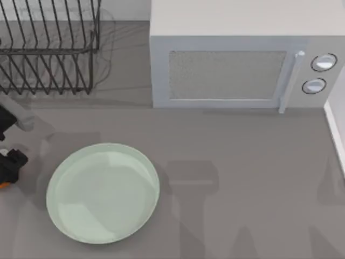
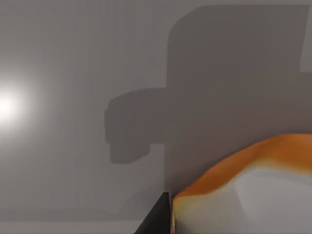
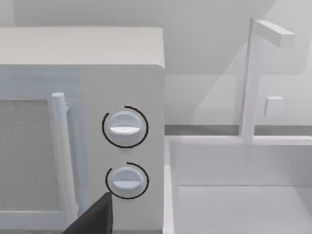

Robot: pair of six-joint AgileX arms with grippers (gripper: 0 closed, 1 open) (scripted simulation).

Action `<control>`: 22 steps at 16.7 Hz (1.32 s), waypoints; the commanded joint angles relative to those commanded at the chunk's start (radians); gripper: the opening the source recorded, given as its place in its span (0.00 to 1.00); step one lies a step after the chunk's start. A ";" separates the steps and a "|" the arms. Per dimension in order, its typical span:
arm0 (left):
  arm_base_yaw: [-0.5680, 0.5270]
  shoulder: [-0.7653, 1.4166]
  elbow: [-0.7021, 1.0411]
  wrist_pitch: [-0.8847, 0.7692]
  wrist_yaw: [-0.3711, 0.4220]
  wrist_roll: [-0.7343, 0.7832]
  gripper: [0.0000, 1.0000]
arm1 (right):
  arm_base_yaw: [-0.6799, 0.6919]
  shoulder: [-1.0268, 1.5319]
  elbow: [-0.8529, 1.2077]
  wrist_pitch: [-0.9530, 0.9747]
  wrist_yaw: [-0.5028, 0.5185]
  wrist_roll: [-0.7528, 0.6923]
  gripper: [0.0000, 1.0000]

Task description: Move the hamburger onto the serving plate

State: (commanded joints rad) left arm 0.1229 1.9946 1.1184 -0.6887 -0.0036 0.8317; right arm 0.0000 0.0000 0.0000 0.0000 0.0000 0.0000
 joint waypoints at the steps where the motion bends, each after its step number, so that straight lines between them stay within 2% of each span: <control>1: 0.000 0.000 0.000 0.000 0.000 0.000 0.00 | 0.000 0.000 0.000 0.000 0.000 0.000 1.00; 3: 0.000 0.000 0.000 0.000 0.000 0.000 0.00 | 0.000 0.000 0.000 0.000 0.000 0.000 1.00; 4: -0.002 -0.060 0.017 -0.061 0.028 -0.012 0.00 | 0.000 0.000 0.000 0.000 0.000 0.000 1.00; 7: 0.000 -0.075 0.050 -0.102 0.028 -0.013 0.00 | 0.000 0.000 0.000 0.000 0.000 0.000 1.00; 14: -0.004 -0.180 0.237 -0.415 0.027 -0.015 0.00 | 0.000 0.000 0.000 0.000 0.000 0.000 1.00; 22: -0.016 -0.189 0.261 -0.443 0.027 0.018 0.00 | 0.000 0.000 0.000 0.000 0.000 0.000 1.00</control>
State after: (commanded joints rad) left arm 0.1073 1.8059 1.3791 -1.1313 0.0231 0.8499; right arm 0.0000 0.0000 0.0000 0.0000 0.0000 0.0000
